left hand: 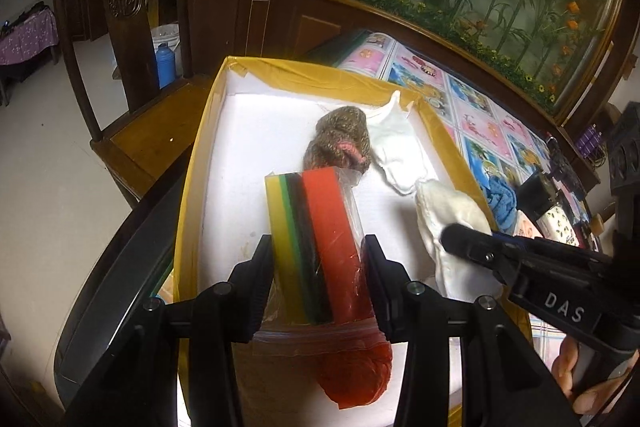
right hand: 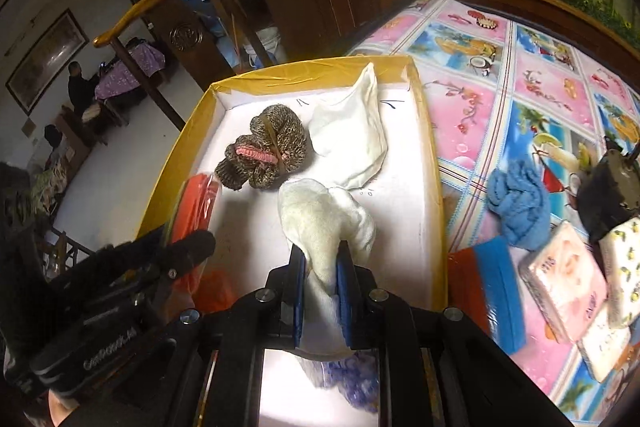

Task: Organize soft objects
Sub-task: 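Carry the sponge pack and white cloth into the tray and open both tools, then lift both open tools out of the tray back over the table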

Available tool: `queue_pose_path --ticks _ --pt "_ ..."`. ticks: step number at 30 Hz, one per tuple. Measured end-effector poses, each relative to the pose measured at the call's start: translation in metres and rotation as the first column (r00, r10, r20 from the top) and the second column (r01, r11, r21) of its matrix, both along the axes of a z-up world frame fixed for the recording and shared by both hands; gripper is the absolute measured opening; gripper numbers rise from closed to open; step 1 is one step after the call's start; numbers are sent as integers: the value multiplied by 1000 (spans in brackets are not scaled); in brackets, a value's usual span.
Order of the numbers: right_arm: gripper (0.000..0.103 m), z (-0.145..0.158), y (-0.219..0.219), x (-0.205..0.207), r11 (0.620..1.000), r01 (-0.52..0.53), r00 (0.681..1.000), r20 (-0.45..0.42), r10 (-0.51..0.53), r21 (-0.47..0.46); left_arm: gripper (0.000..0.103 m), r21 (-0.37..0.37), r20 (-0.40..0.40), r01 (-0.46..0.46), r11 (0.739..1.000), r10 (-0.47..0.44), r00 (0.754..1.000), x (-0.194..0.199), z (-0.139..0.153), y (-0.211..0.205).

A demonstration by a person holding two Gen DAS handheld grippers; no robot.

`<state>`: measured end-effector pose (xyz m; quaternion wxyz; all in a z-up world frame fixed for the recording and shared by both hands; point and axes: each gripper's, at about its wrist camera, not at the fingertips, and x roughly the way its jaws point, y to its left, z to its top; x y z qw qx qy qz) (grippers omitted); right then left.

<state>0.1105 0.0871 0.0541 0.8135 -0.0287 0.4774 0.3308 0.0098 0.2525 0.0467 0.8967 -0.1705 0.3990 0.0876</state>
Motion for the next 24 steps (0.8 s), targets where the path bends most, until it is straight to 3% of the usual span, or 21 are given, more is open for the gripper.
queue_pose_path --ticks 3,5,7,10,16,24 --pt "17 -4 5 2 1000 -6 1000 -3 6 -1 50 6 -11 -7 1000 7 1000 1 -3 0" --pt "23 -3 8 0 1000 -7 1000 21 7 -18 73 -13 -8 -19 1000 19 1000 0 -2 3" --pt "36 0 9 -2 1000 -15 999 42 16 -21 74 -24 12 -32 999 33 999 -3 1 5" --pt "43 8 1 -6 1000 -16 997 71 16 4 74 -43 17 -37 998 38 999 -6 6 5" --pt "44 28 -42 -25 994 -10 994 106 -2 110 74 -50 74 -13 999 16 997 -24 25 -14" --pt "44 34 -157 -54 976 64 987 131 -93 209 74 2 150 142 990 -141 979 -38 50 -93"
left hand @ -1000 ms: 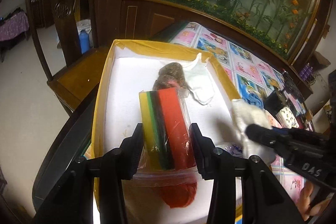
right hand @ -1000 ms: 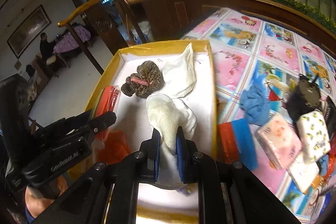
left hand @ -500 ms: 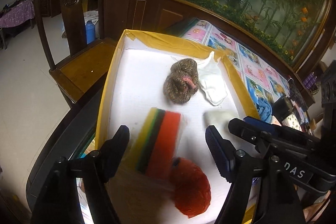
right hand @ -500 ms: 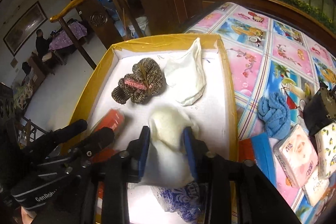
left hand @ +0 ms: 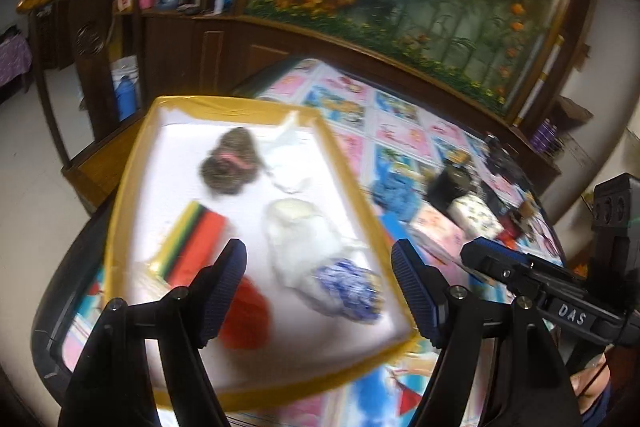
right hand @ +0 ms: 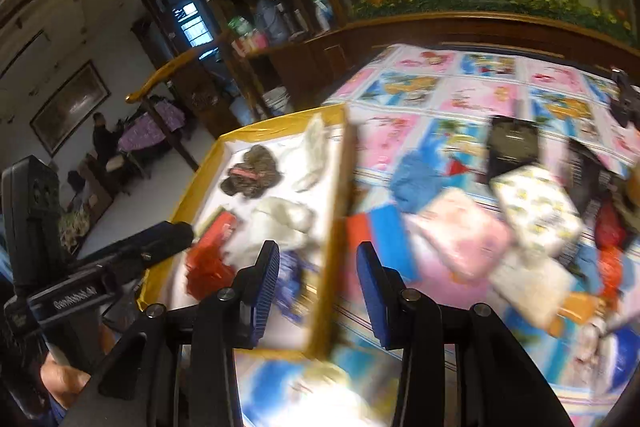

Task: Organize soft objects
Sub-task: 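Lift both open tools out of the tray back over the table, then grasp the beige tissue pack with left tool while right tool grasps blue cotton-pad bag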

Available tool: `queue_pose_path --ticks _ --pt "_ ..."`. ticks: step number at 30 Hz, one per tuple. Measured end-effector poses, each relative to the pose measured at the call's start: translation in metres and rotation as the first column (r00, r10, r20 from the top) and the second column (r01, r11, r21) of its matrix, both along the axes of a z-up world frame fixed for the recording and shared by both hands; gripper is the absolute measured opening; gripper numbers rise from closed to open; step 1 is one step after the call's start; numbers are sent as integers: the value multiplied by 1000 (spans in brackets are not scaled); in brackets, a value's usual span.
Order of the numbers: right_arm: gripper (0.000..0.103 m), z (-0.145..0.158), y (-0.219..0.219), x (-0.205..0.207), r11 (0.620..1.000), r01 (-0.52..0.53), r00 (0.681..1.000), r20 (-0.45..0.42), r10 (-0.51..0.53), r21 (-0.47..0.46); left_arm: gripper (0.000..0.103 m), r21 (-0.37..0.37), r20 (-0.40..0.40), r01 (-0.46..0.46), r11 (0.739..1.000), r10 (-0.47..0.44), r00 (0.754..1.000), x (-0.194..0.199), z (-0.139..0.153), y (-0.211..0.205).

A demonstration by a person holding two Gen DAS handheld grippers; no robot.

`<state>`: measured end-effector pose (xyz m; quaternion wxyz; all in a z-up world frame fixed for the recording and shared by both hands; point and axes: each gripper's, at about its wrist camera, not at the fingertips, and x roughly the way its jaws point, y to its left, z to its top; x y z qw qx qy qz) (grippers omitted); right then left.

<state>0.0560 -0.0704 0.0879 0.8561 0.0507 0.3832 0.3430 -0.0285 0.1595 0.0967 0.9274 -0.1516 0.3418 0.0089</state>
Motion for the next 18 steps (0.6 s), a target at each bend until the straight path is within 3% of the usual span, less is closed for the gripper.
queue_pose_path --ticks 3,5,8,10,13,18 --pt "44 3 -63 -8 996 94 995 37 -95 10 74 30 13 102 994 -103 995 -3 2 -42" --pt "50 3 -109 -9 980 197 979 50 -197 -2 74 56 11 166 985 -166 986 -4 -1 -69" --pt "55 -4 -183 1 921 390 921 35 -389 -24 74 79 -23 259 963 -258 966 -1 -11 -104" --pt "55 -16 -225 12 868 493 869 -25 -494 -58 74 63 -50 296 953 -293 955 3 -18 -118" --pt "55 -35 -259 24 838 538 833 -98 -545 -90 74 30 -81 307 951 -304 949 7 -26 -123" --pt "55 -55 -257 32 881 471 857 -216 -468 -43 74 54 -96 289 956 -283 954 7 -26 -120"
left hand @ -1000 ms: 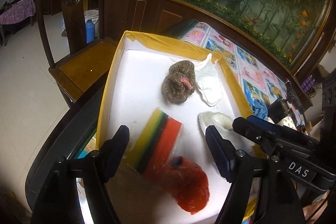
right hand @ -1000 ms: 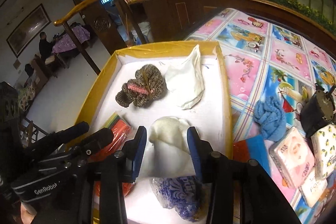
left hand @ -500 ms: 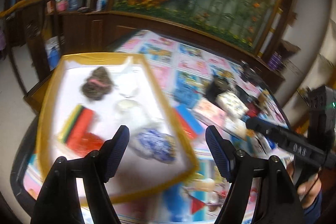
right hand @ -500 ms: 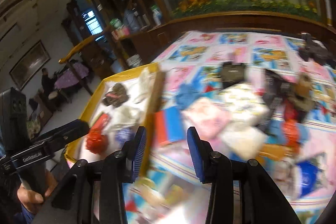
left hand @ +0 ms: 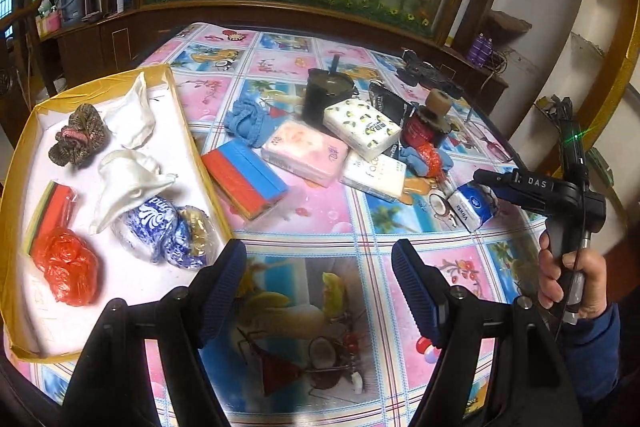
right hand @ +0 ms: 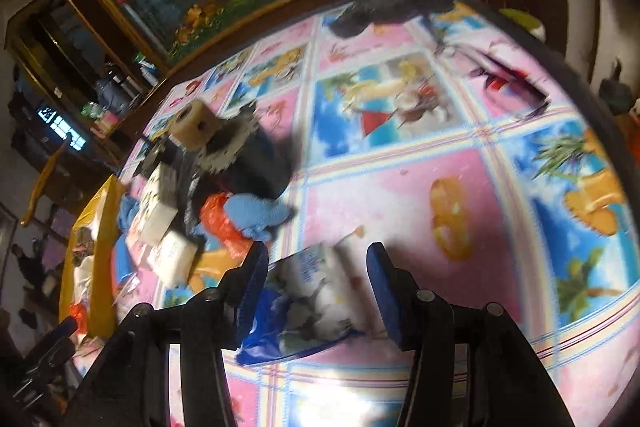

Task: Organize soft objects
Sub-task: 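Grasp the beige tissue pack with left tool while right tool grasps blue cotton-pad bag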

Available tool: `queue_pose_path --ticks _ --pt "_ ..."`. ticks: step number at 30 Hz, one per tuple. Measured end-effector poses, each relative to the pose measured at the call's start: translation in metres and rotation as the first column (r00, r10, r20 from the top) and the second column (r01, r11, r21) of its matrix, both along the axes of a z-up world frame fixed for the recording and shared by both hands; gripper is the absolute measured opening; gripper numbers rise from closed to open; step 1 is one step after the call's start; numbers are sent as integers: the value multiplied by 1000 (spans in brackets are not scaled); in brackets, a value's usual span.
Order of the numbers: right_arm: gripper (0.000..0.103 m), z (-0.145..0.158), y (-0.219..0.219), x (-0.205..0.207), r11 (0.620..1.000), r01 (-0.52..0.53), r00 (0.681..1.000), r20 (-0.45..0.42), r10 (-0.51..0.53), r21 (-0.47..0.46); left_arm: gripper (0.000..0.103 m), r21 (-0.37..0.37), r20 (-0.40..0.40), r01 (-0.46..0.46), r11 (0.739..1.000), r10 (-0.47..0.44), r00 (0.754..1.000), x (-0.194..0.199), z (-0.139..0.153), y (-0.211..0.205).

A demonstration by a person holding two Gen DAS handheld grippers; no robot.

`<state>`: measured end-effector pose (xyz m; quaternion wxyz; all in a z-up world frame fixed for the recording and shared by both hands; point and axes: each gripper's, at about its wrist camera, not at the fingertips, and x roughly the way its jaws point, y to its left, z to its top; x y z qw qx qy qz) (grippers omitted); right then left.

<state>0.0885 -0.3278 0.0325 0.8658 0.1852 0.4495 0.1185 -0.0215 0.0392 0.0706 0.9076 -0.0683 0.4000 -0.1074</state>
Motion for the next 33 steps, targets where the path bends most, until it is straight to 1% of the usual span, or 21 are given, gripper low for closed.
queue_pose_path --ticks 3,5,6,7,9,10,14,16,18,20,22,23,25,26,27,28,29,30,31,32,33 --pt "59 1 19 -10 991 -110 994 -15 111 73 74 10 16 -21 1000 21 1000 -2 6 10" --pt "60 3 37 -19 952 -248 967 -11 254 178 74 6 27 -46 999 45 999 -2 11 20" --pt "60 5 44 -23 936 -285 957 -1 291 205 74 -2 29 -59 998 59 998 -1 13 26" --pt "60 10 49 -25 941 -286 957 12 288 180 74 -9 29 -69 998 69 997 0 14 30" --pt "60 24 60 -25 958 -276 960 60 272 73 75 -23 29 -86 996 87 996 1 14 37" --pt "61 27 64 -22 958 -281 958 71 277 56 75 -27 26 -90 996 91 996 1 13 39" --pt "61 29 99 0 934 -356 933 54 355 18 75 -36 14 -84 996 84 996 1 8 40" --pt "61 26 118 13 933 -359 932 36 360 -37 75 -30 17 -83 996 83 996 1 8 39" --pt "61 28 133 23 929 -355 931 56 362 -106 75 -31 16 -82 996 83 996 0 8 39" --pt "61 22 145 36 927 -354 932 34 361 -124 75 -27 17 -85 996 85 996 0 9 39" --pt "61 17 155 40 924 -365 928 30 371 -113 75 -23 15 -87 996 87 996 -1 9 40" --pt "61 15 158 39 920 -383 923 17 385 -85 75 -21 14 -89 996 89 996 -1 9 40" --pt "61 11 163 30 880 -472 881 -4 472 49 75 -20 9 -93 995 93 996 -1 10 42" --pt "61 11 165 25 839 -523 848 -8 530 150 75 -19 4 -94 995 94 996 0 9 43" --pt "61 12 165 21 804 -553 825 6 565 217 75 -19 -2 -95 995 95 995 1 9 42" --pt "61 15 162 17 780 -567 814 37 580 265 75 -19 -6 -94 995 94 996 2 9 41" --pt "61 18 157 15 781 -560 821 56 569 275 75 -15 -8 -92 996 91 996 3 9 39" --pt "61 22 149 15 813 -527 847 71 527 248 75 -11 -8 -89 996 89 996 4 9 36" --pt "62 28 141 15 868 -469 883 92 460 163 75 -4 -11 -87 996 87 996 5 9 32" --pt "65 31 137 18 909 -413 908 105 406 54 75 -2 -15 -84 996 84 996 6 8 30" --pt "66 29 135 22 925 -379 920 98 378 -17 75 -4 -18 -75 997 75 997 7 8 26"
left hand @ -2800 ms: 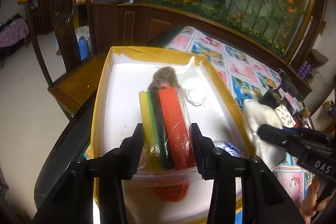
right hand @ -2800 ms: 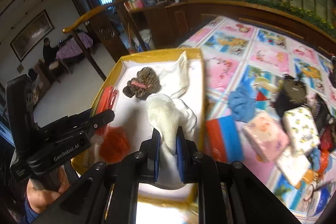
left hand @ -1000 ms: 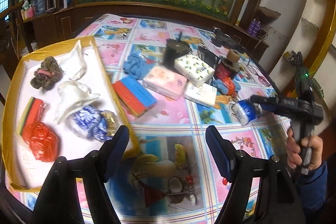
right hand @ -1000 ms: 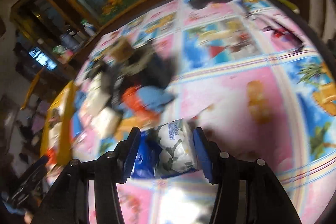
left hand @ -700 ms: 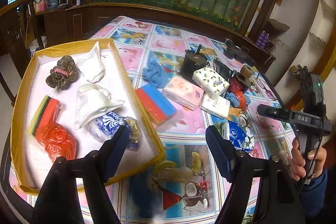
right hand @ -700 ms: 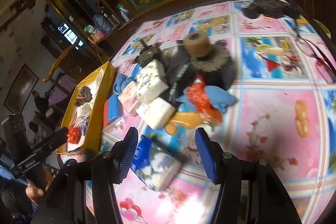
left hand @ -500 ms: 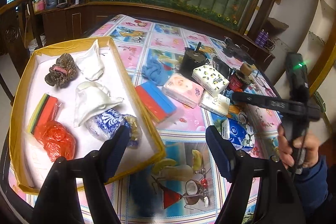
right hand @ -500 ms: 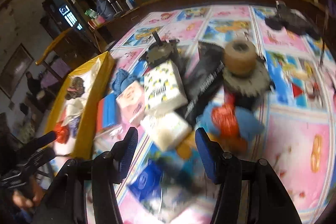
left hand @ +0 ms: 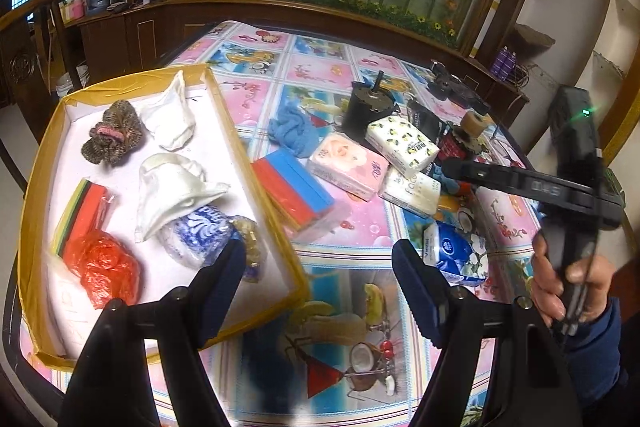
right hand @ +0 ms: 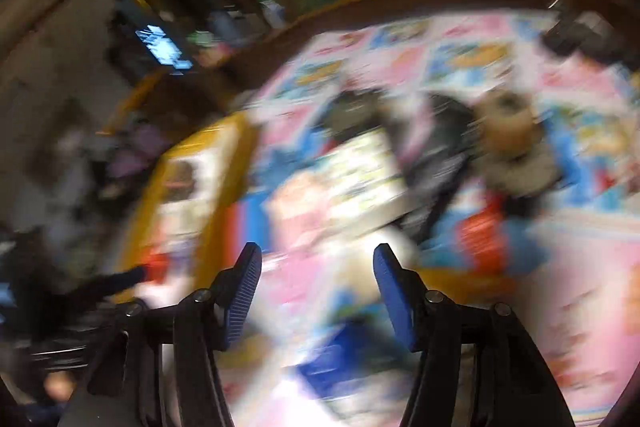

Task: Organize soft objects
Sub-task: 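Grasp the beige tissue pack with left tool while right tool grasps blue cotton-pad bag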

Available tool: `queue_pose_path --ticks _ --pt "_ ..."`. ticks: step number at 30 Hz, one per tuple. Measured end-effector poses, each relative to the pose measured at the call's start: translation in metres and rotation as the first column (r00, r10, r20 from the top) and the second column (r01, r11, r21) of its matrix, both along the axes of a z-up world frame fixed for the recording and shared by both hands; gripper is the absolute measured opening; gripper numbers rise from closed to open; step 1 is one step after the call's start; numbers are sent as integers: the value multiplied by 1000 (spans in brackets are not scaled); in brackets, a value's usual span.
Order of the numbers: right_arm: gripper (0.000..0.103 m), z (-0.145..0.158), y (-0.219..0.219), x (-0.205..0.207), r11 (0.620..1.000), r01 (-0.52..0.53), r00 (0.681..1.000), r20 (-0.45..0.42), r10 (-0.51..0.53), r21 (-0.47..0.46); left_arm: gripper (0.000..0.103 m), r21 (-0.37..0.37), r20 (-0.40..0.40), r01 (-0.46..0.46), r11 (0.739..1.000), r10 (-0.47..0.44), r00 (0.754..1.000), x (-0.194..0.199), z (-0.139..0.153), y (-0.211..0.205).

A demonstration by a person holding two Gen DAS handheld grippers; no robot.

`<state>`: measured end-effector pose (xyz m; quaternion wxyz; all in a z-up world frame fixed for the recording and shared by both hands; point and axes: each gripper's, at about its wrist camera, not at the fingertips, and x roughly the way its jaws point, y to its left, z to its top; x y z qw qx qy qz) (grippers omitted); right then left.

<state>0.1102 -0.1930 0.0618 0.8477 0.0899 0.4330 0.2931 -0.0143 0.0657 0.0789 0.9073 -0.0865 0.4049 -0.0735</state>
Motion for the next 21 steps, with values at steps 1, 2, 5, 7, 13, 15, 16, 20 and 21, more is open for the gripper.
queue_pose_path --ticks 1,2,5,7,13,15,16,20,21 --pt "66 -5 -2 7 1000 -4 1000 -21 4 -3 75 -5 4 8 1000 -8 1000 0 0 -3" --pt "66 -11 -2 13 1000 -16 999 -47 17 10 75 -4 6 8 1000 -8 1000 1 1 -4" --pt "66 -26 8 26 999 -10 996 -84 6 -41 75 -8 1 9 1000 -9 1000 2 0 -6" --pt "66 -29 16 27 999 -15 998 -68 11 -47 75 -7 -3 4 1000 -4 1000 3 0 -6" --pt "66 -16 16 6 915 -231 946 -144 291 332 77 2 -27 8 1000 -8 1000 4 1 -9" --pt "67 -8 8 4 945 -181 971 -101 215 271 83 6 -33 13 1000 -13 999 6 0 -14" --pt "67 -6 5 3 959 -155 980 -89 180 238 85 12 -37 16 1000 -15 999 7 -1 -17" --pt "67 -6 -8 0 981 -84 990 -96 102 174 85 54 -68 59 997 -55 996 17 -11 -39" --pt "67 -5 -11 -2 985 -61 993 -88 76 160 85 71 -79 79 994 -73 994 20 -14 -46"
